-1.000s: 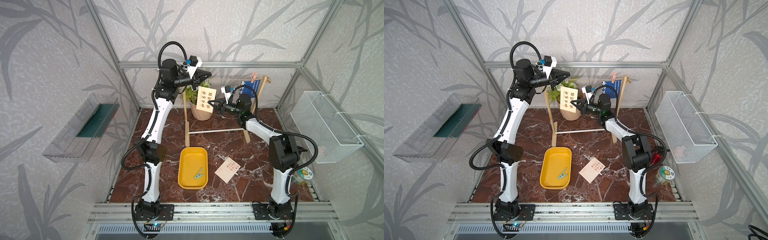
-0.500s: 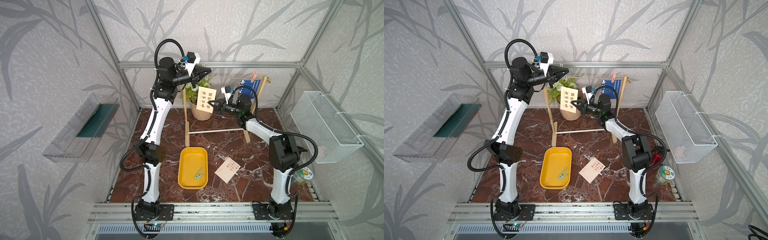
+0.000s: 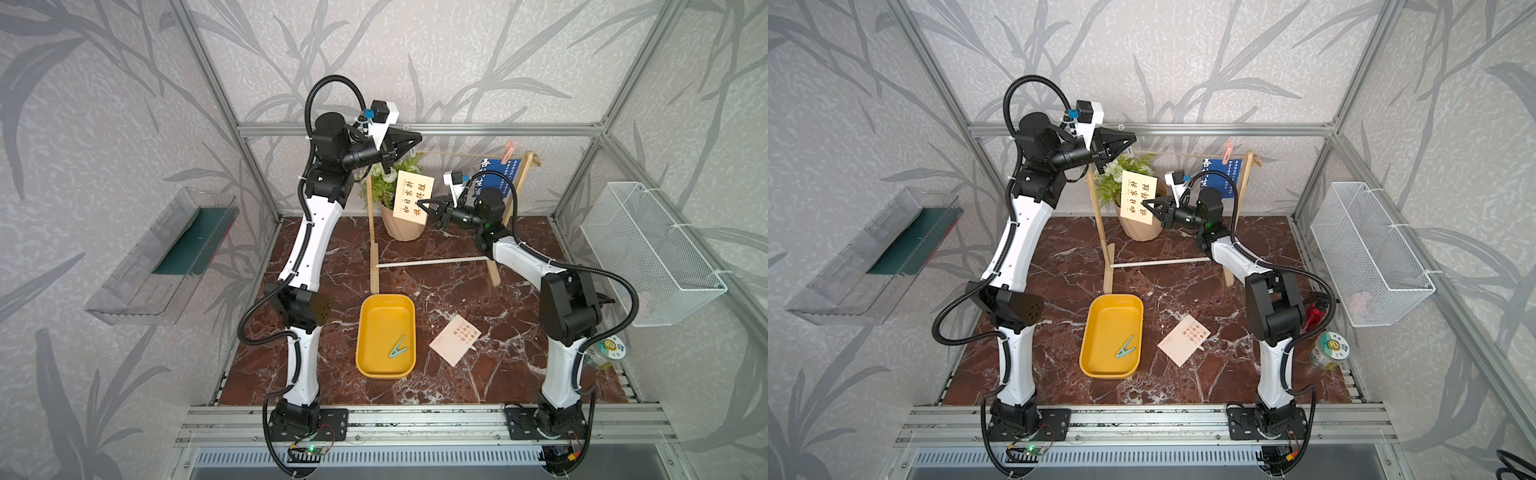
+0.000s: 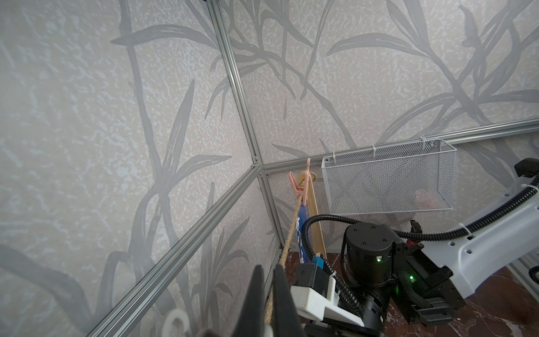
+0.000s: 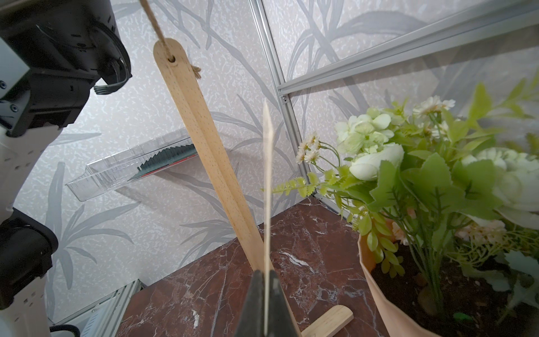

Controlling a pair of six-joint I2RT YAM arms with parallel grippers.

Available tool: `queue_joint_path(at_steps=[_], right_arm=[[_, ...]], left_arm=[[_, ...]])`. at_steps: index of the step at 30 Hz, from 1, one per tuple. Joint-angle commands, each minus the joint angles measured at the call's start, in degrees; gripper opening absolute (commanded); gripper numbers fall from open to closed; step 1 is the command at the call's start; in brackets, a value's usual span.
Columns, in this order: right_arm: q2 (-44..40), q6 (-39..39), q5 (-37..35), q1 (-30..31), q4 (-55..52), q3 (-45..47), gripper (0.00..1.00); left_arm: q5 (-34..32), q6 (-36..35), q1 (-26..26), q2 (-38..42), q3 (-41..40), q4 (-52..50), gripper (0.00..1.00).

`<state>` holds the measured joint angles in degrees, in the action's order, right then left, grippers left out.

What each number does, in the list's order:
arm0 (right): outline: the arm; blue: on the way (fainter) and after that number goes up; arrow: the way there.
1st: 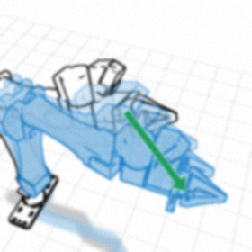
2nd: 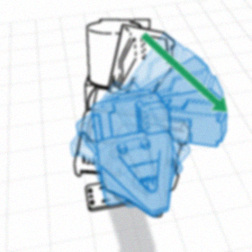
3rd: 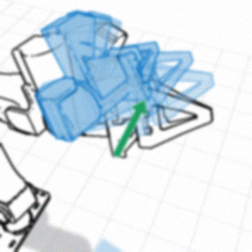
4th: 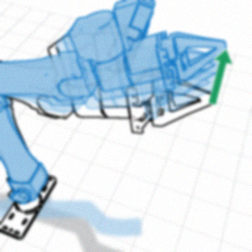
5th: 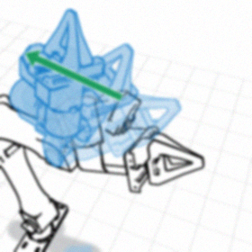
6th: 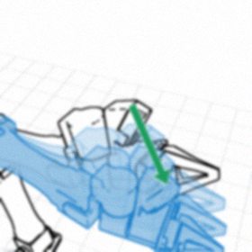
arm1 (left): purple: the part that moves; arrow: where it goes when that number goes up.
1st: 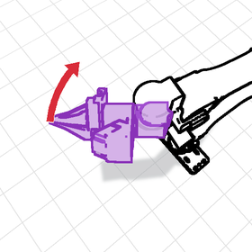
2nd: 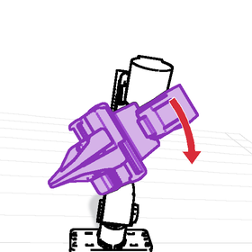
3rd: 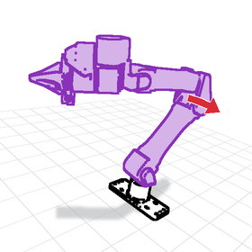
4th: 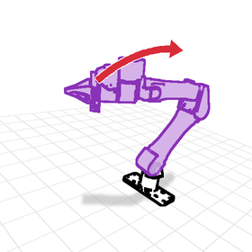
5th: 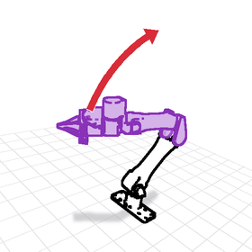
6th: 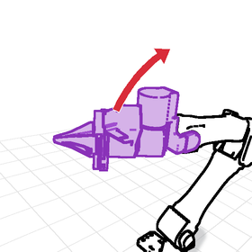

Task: Remove the postcards from the strings
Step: Place the postcard on the postcard.

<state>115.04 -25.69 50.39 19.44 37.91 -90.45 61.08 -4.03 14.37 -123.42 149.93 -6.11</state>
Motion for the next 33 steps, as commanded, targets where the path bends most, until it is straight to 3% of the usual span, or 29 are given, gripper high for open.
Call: queue_joint_path(at_steps=[1, 16, 23, 33], right_arm=[[-2.7, -0.4, 0.0, -0.1, 2.2, 0.2, 0.00], [-4.2, 1.1, 0.0, -0.2, 0.2, 1.1, 0.00], [-3.9, 0.8, 0.1, -0.1, 0.2, 0.7, 0.00], [-5.6, 2.0, -0.2, -0.2, -0.1, 3.0, 0.00]], left_arm=[[0.0, 0.4, -0.4, 2.6, 1.9, 2.5, 0.00], [1.7, 1.1, 0.1, 5.4, -12.9, 6.7, 0.02], [2.4, 0.6, 0.2, 6.5, -14.8, 8.2, 0.47], [-0.2, -2.3, 0.2, 11.2, -17.6, 7.2, 0.49]])
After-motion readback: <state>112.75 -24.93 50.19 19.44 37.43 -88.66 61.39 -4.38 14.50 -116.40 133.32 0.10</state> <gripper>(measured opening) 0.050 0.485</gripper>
